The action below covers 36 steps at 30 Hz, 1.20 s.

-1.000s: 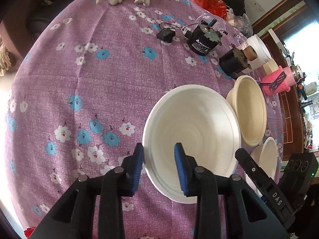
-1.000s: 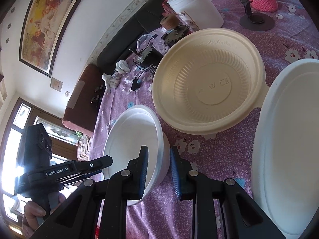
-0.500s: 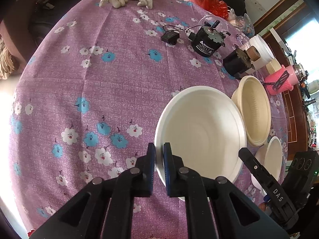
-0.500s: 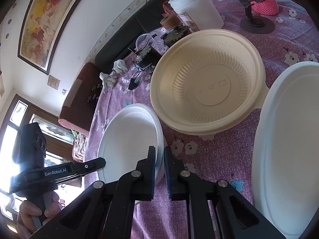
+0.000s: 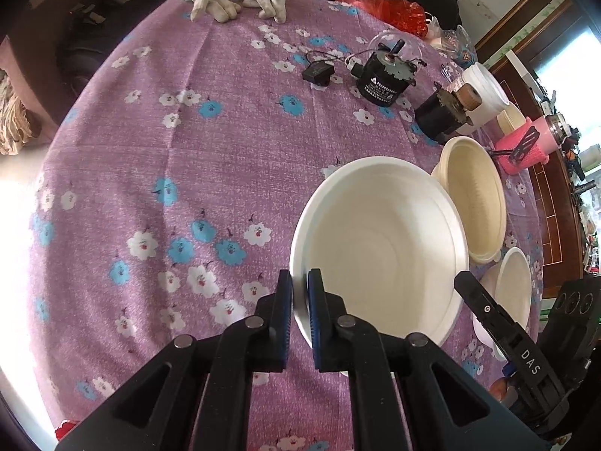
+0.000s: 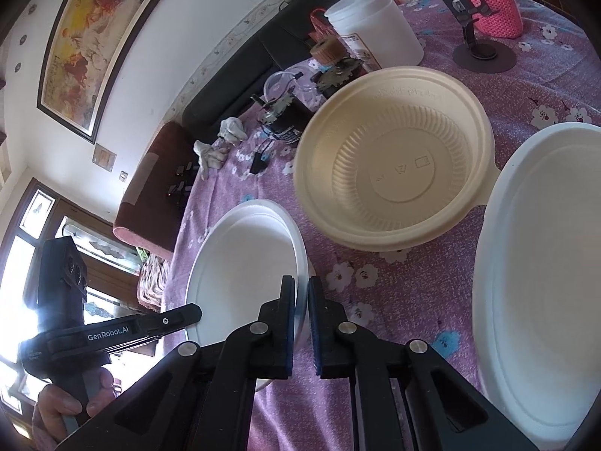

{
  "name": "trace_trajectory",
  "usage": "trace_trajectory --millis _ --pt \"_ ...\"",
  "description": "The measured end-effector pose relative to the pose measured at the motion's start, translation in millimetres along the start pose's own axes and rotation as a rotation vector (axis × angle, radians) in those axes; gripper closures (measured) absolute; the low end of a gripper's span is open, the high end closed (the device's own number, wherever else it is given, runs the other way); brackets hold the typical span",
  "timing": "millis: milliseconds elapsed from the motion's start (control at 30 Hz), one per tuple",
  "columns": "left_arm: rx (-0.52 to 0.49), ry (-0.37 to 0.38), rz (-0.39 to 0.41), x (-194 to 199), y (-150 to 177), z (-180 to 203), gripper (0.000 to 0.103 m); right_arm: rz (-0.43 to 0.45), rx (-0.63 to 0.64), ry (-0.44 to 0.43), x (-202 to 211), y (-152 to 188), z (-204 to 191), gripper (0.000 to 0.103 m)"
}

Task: Organize plates and bowls
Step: 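Lift the large white bowl and carry it toward the red plate stack, then lower the large white bowl onto the bowl in the red plate stack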

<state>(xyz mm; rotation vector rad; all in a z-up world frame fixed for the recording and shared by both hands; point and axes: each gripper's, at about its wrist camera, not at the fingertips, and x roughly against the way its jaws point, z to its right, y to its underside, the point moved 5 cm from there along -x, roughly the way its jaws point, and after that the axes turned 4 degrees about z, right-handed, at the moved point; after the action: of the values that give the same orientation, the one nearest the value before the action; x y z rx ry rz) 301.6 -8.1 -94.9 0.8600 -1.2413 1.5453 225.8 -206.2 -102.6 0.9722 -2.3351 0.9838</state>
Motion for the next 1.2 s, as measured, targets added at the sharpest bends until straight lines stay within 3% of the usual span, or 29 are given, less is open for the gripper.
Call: trace_trajectory --millis 300,567,900,1200 --pt "-0.008 -0.029 0.061 61 28 -19 0.095 0.024 0.057 -0.076 33 24 -45 0.094" --pt "0.007 -0.054 0.089 115 81 -55 0.093 0.001 0.129 -0.139 62 65 -92 0.094" --pt "0.071 -0.087 0.143 167 158 -119 0.093 -0.083 0.259 -0.182 78 145 -150 0.094" --pt "0.146 -0.111 0.133 179 216 -174 0.093 -0.193 0.351 -0.187 65 216 -183 0.094"
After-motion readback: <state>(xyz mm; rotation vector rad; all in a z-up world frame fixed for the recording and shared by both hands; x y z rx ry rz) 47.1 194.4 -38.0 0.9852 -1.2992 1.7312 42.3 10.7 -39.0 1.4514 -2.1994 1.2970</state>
